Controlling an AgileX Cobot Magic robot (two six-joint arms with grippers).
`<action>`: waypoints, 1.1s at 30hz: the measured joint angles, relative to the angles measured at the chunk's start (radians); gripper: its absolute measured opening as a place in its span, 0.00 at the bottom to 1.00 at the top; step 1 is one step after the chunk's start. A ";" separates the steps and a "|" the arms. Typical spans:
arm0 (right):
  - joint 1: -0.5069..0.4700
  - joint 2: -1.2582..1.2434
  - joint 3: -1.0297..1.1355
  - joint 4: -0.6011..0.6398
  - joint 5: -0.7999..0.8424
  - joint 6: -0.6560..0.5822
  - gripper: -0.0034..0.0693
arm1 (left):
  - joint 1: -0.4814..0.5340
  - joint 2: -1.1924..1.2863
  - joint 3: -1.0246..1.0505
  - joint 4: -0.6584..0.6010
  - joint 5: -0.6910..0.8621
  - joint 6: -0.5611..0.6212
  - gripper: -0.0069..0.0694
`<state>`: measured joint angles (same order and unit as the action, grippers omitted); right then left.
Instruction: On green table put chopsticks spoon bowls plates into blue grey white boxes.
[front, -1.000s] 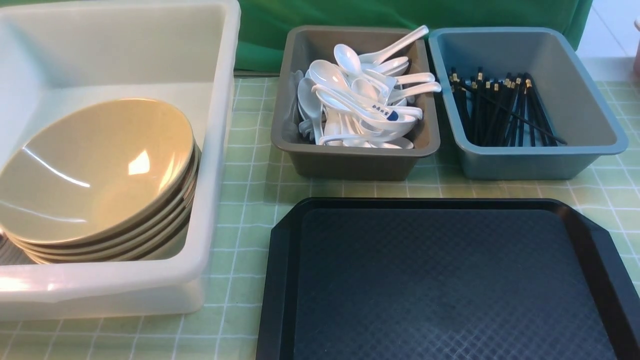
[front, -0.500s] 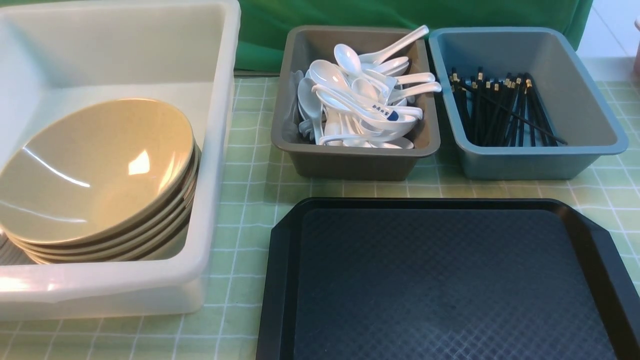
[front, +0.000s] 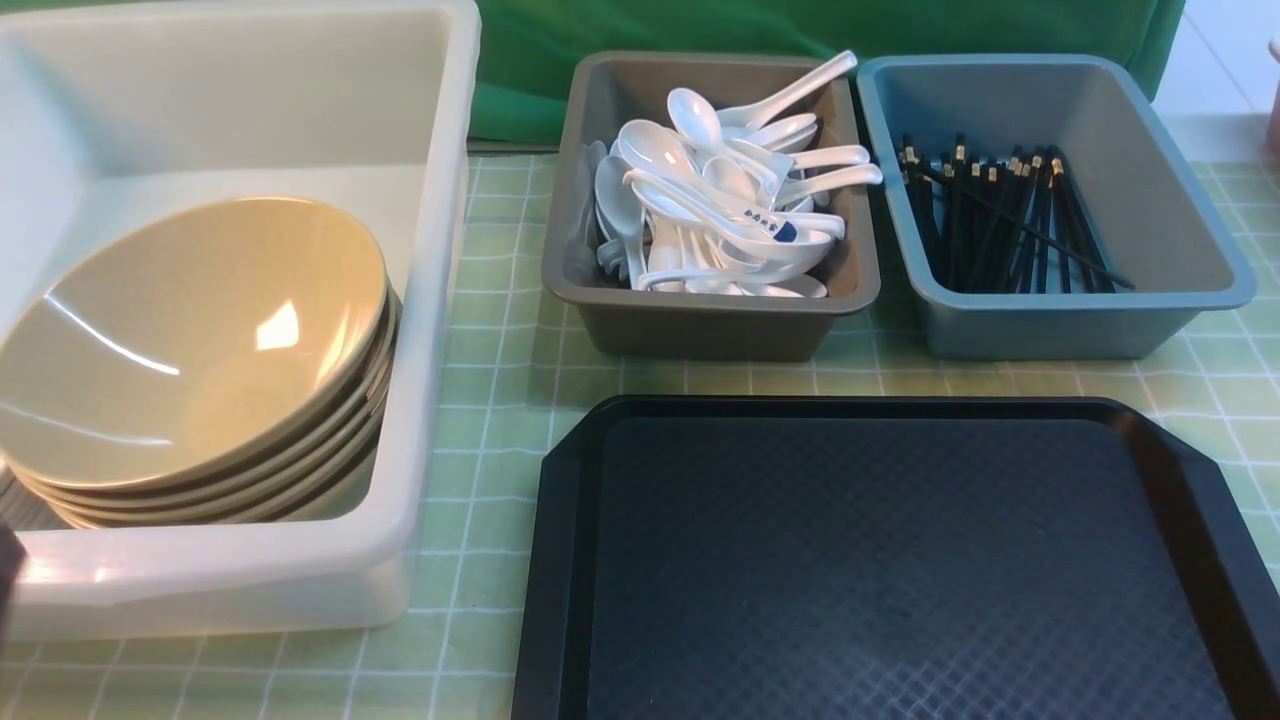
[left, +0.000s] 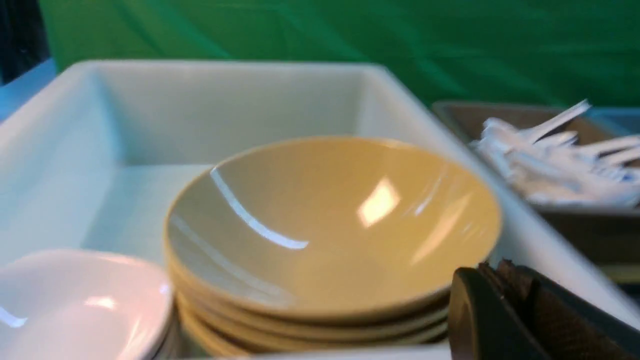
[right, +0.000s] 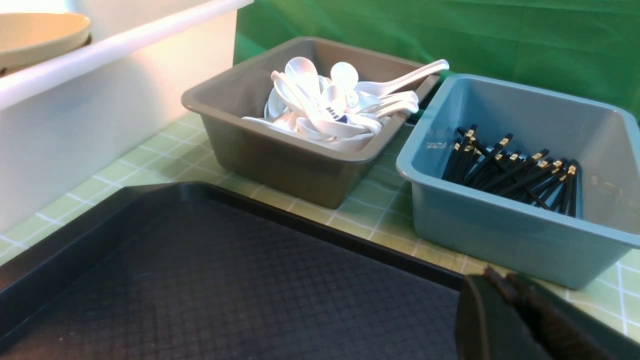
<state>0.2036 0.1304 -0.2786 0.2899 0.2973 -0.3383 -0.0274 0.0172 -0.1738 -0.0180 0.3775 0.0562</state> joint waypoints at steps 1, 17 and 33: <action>0.000 0.000 0.000 0.000 0.000 0.000 0.11 | 0.000 -0.013 0.026 0.028 0.000 -0.012 0.09; 0.000 0.000 0.000 0.000 0.008 -0.001 0.11 | 0.000 -0.029 0.195 0.056 -0.036 -0.043 0.09; -0.123 0.000 0.000 0.000 0.012 -0.001 0.11 | 0.000 -0.029 0.195 0.056 -0.037 -0.043 0.09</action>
<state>0.0807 0.1304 -0.2785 0.2899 0.3090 -0.3390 -0.0274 -0.0123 0.0213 0.0385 0.3402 0.0128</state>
